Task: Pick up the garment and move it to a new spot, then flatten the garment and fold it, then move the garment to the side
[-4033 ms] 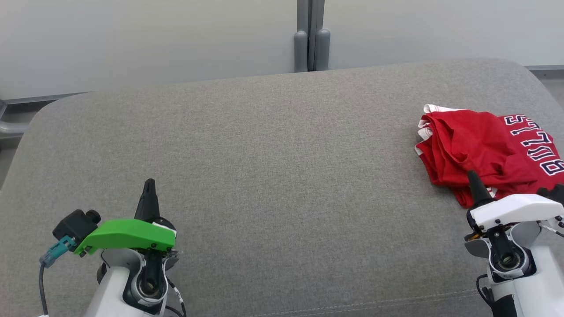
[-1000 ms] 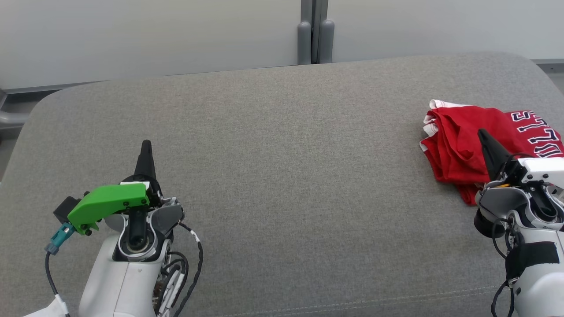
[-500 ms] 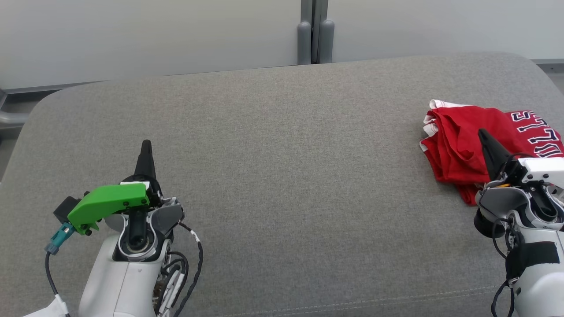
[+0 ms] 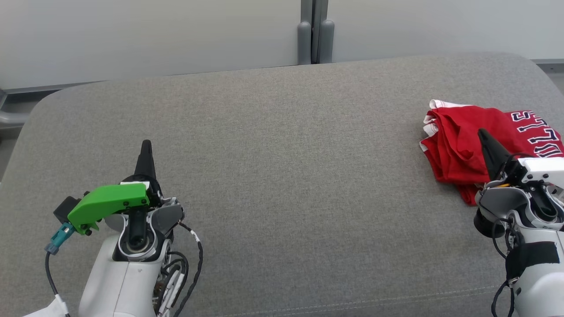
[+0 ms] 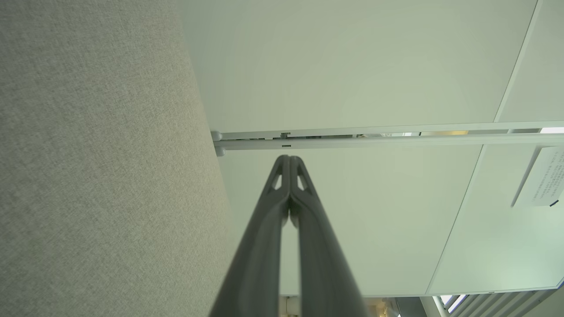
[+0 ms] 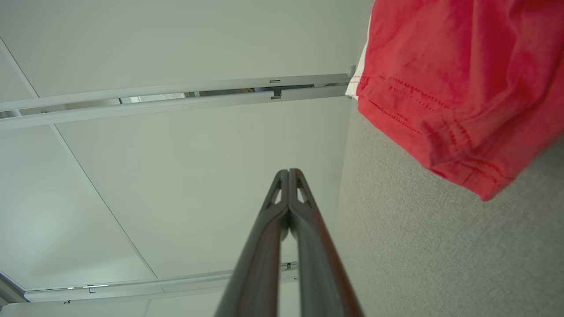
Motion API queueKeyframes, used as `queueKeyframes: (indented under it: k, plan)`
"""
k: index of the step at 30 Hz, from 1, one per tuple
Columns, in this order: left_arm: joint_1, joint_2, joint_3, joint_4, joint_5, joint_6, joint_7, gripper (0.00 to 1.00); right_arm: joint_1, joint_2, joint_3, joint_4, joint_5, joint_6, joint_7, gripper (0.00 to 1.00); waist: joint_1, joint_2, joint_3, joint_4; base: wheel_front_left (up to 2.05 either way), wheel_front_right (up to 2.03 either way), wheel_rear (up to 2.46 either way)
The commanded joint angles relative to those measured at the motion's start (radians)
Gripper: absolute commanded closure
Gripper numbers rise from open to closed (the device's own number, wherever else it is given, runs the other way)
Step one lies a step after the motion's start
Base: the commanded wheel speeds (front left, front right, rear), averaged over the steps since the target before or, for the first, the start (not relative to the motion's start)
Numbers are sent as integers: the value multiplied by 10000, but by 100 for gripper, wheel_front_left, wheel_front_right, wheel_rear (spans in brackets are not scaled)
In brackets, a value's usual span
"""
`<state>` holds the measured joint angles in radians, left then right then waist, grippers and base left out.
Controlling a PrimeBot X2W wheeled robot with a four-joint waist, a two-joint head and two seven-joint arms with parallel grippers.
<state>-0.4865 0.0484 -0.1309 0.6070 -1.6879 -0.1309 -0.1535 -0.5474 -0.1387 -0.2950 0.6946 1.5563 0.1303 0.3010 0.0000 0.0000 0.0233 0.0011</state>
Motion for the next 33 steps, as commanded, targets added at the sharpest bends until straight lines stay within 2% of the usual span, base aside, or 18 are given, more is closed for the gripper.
queueKeyframes:
  k: [1, 33]
  plan:
    - [-140, 1, 17, -4, -31, -43, 31, 100, -62, -46, 13, 15, 78, 7, -6, 100, 0, 0, 0, 0, 0, 0, 0]
    - [-138, 1, 16, -6, -32, -43, 30, 100, -56, -60, 39, 15, 89, 7, -27, 100, 0, 0, 0, 0, 0, 0, 0]
